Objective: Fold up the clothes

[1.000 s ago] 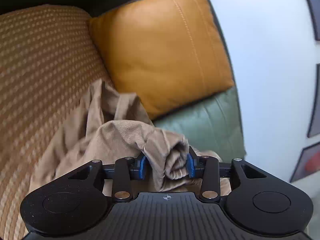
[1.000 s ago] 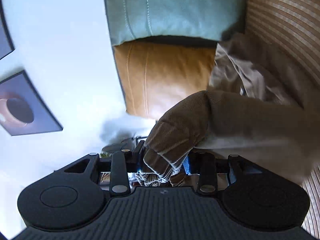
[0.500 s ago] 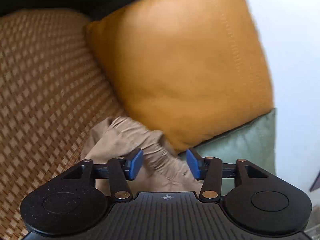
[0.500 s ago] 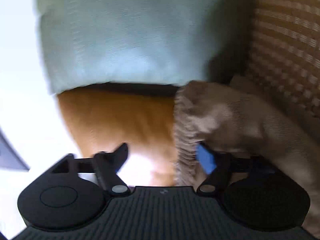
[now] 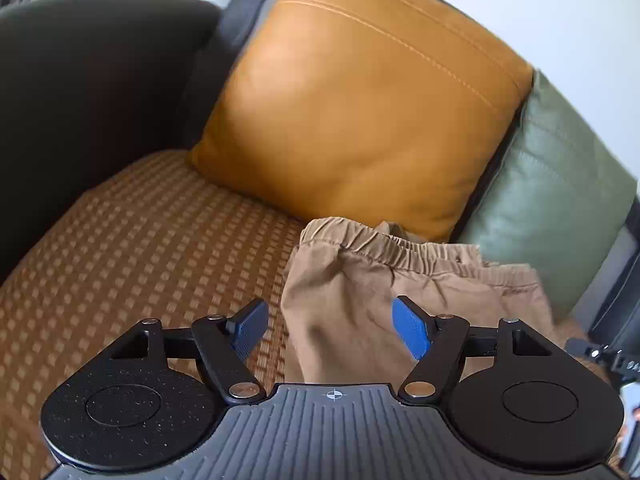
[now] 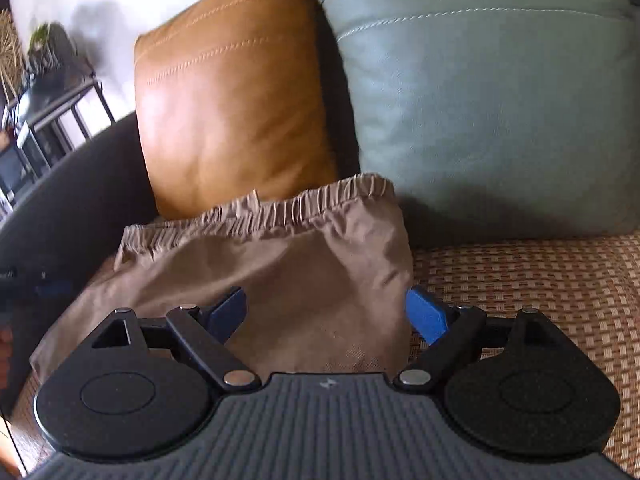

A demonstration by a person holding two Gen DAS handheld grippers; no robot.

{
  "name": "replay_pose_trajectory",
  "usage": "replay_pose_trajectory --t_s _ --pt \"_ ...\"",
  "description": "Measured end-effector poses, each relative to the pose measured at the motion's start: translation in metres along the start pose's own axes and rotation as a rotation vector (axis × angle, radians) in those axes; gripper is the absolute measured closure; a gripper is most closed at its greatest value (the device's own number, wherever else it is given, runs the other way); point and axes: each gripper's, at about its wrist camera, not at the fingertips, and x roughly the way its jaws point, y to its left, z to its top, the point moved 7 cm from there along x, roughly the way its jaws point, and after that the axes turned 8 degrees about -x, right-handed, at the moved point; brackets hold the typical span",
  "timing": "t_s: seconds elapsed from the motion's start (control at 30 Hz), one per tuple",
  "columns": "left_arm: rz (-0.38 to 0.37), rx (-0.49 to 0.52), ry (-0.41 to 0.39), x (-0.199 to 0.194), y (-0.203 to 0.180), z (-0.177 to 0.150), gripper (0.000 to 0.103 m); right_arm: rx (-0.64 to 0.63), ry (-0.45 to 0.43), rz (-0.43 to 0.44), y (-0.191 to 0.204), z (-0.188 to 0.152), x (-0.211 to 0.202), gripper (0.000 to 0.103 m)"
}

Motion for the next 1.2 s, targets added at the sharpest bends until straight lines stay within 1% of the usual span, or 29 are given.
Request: replay_pose_trajectory --t_s 0.07,0.17,0.27,0.33,0.37,0.4,0.43,0.47,0.5,0.53,0.57,0.6,0.67,0.7,0.77,0.8,0.9,0.93,1.0,1.1,1.2 --pt "0.015 0.044 0.021 0.02 -0.007 0.004 0.021 -0.001 0.0 0.003 -0.002 0.002 0.014 0.014" --pt "0.005 0.087 0.078 0.046 -0.011 0.003 0.022 -0.001 -0.004 -0.002 -0.01 0.009 0.031 0.014" --pt "-0.034 0.138 0.14 0.065 -0.021 0.001 0.021 0.013 -0.009 0.011 -0.017 0.016 0.05 0.013" --pt "-0.038 0.165 0.182 0.076 -0.024 0.001 0.024 0.039 0.001 0.035 -0.021 0.017 0.059 0.014" --pt "-0.034 0.171 0.196 0.08 -0.025 0.002 0.037 0.055 0.011 0.046 -0.023 0.016 0.063 0.015" --pt "-0.044 0.17 0.215 0.083 -0.026 0.001 0.066 0.067 0.025 0.049 -0.024 0.014 0.067 0.018" --pt "-0.059 0.165 0.236 0.085 -0.027 0.0 0.077 0.079 0.039 0.052 -0.026 0.012 0.07 0.028" --pt "-0.069 0.157 0.242 0.084 -0.027 0.0 0.091 0.093 0.052 0.056 -0.028 0.01 0.072 0.053" --pt "-0.076 0.149 0.232 0.08 -0.027 0.0 0.098 0.132 0.054 0.072 -0.031 0.009 0.07 0.059" --pt "-0.096 0.135 0.216 0.074 -0.027 0.003 0.1 0.17 0.053 0.091 -0.034 0.009 0.067 0.07" --pt "-0.123 0.108 0.199 0.067 -0.026 0.007 0.102 0.204 0.028 0.125 -0.035 0.012 0.058 0.078" --pt "-0.155 0.072 0.18 0.06 -0.025 0.013 0.103 0.237 0.001 0.16 -0.037 0.015 0.049 0.08" --pt "-0.197 0.004 0.152 0.054 -0.022 0.026 0.103 0.277 -0.076 0.243 -0.037 0.029 0.026 0.083" --pt "-0.198 -0.016 0.142 0.054 -0.021 0.031 0.103 0.271 -0.106 0.269 -0.035 0.037 0.017 0.083" --pt "-0.178 -0.031 0.126 0.062 -0.021 0.035 0.103 0.244 -0.151 0.276 -0.033 0.051 0.009 0.084" --pt "-0.167 -0.038 0.118 0.067 -0.021 0.036 0.103 0.238 -0.17 0.276 -0.032 0.057 0.008 0.084" --pt "-0.137 -0.077 0.106 0.087 -0.02 0.037 0.103 0.293 -0.189 0.225 -0.042 0.061 0.028 0.084" --pt "-0.124 -0.089 0.112 0.097 -0.019 0.037 0.103 0.321 -0.17 0.194 -0.047 0.056 0.042 0.084" --pt "-0.082 -0.079 0.113 0.116 -0.018 0.034 0.103 0.37 -0.103 0.135 -0.058 0.04 0.071 0.084" --pt "-0.043 -0.058 0.12 0.137 -0.015 0.024 0.103 0.404 -0.066 0.121 -0.065 0.015 0.104 0.083" --pt "-0.005 -0.035 0.122 0.147 -0.014 0.013 0.103 0.429 -0.058 0.113 -0.067 0.004 0.121 0.081"
